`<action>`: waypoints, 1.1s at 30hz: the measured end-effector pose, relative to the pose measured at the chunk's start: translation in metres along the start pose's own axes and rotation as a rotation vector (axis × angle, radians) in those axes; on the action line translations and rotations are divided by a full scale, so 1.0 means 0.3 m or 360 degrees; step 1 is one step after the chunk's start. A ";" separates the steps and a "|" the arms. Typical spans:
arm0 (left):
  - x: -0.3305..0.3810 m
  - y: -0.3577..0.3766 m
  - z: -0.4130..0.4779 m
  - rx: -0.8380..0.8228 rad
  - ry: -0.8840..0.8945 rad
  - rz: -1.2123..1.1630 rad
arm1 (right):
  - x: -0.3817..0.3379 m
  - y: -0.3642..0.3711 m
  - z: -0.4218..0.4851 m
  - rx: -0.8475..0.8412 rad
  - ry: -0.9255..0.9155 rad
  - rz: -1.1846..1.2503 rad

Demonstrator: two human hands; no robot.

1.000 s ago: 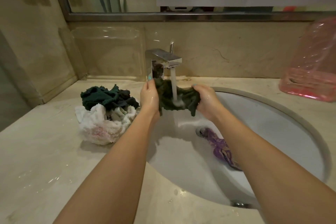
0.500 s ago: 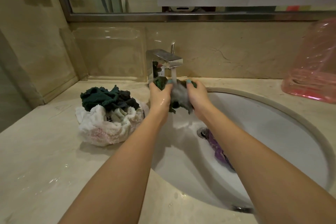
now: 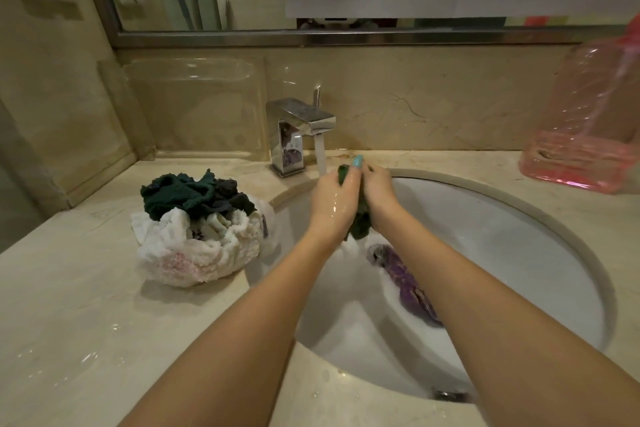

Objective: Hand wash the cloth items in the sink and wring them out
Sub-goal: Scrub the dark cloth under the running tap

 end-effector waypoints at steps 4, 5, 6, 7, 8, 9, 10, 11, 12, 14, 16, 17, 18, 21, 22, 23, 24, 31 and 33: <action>-0.089 -0.085 0.048 0.0144 -0.0277 -0.0049 | -0.045 0.063 -0.083 -0.0064 -0.0316 -0.0196; -0.122 -0.114 0.058 0.0187 -0.0347 -0.0054 | -0.053 0.101 -0.102 -0.0103 -0.0421 -0.0339; -0.143 -0.136 0.065 0.0220 -0.0379 -0.0043 | -0.059 0.132 -0.116 -0.0116 -0.0493 -0.0452; -0.148 -0.146 0.069 0.0247 -0.0376 -0.0016 | -0.060 0.145 -0.116 -0.0108 -0.0503 -0.0492; -0.136 -0.145 0.064 0.0257 -0.0337 0.0026 | -0.061 0.140 -0.105 -0.0091 -0.0445 -0.0483; -0.112 -0.133 0.058 0.0254 -0.0253 0.0043 | -0.059 0.120 -0.082 -0.0033 -0.0366 -0.0440; -0.080 -0.107 0.054 0.0217 -0.0149 0.0037 | -0.055 0.089 -0.058 0.0030 -0.0278 -0.0393; -0.049 -0.069 0.047 0.0146 -0.0063 0.0020 | -0.047 0.053 -0.040 0.0071 -0.0207 -0.0313; -0.022 -0.035 0.034 0.0064 -0.0021 0.0002 | -0.036 0.025 -0.029 0.0081 -0.0142 -0.0208; -0.032 -0.019 0.047 0.0013 -0.0062 0.0000 | -0.024 0.005 -0.029 0.0073 -0.0135 -0.0071; -0.092 -0.064 0.068 0.0054 -0.0246 -0.0021 | -0.025 0.046 -0.058 0.0014 -0.0235 -0.0185; -0.127 -0.096 0.073 0.0086 -0.0340 -0.0040 | -0.022 0.083 -0.074 -0.0056 -0.0264 -0.0268; -0.152 -0.120 0.076 0.0093 -0.0396 -0.0044 | -0.016 0.115 -0.086 -0.0120 -0.0267 -0.0320; -0.140 -0.130 0.074 0.0092 -0.0319 -0.0121 | -0.002 0.125 -0.069 -0.0132 -0.0194 -0.0293; -0.113 -0.122 0.067 0.0106 -0.0266 -0.0202 | -0.003 0.104 -0.055 -0.0089 -0.0178 -0.0252; -0.092 -0.117 0.062 0.0127 -0.0208 -0.0255 | -0.002 0.077 -0.040 -0.0035 -0.0167 -0.0234; -0.074 -0.117 0.058 0.0126 -0.0144 -0.0261 | -0.002 0.051 -0.028 0.0016 -0.0155 -0.0216; -0.156 -0.170 0.043 0.0157 -0.0448 -0.0358 | -0.041 -0.064 0.008 -0.0018 -0.0162 0.0324; -0.161 -0.154 0.044 -0.0007 -0.0419 -0.0257 | -0.053 -0.059 -0.001 -0.0168 -0.0146 0.0472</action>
Point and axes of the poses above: each hand's wrist, its own z-axis towards the middle knuckle, its own y-axis out of the palm, x = y × z, the point moved 8 cm from there along z, towards the middle knuckle, and after that the axes turned 15 degrees about y, right-handed, at the moved point
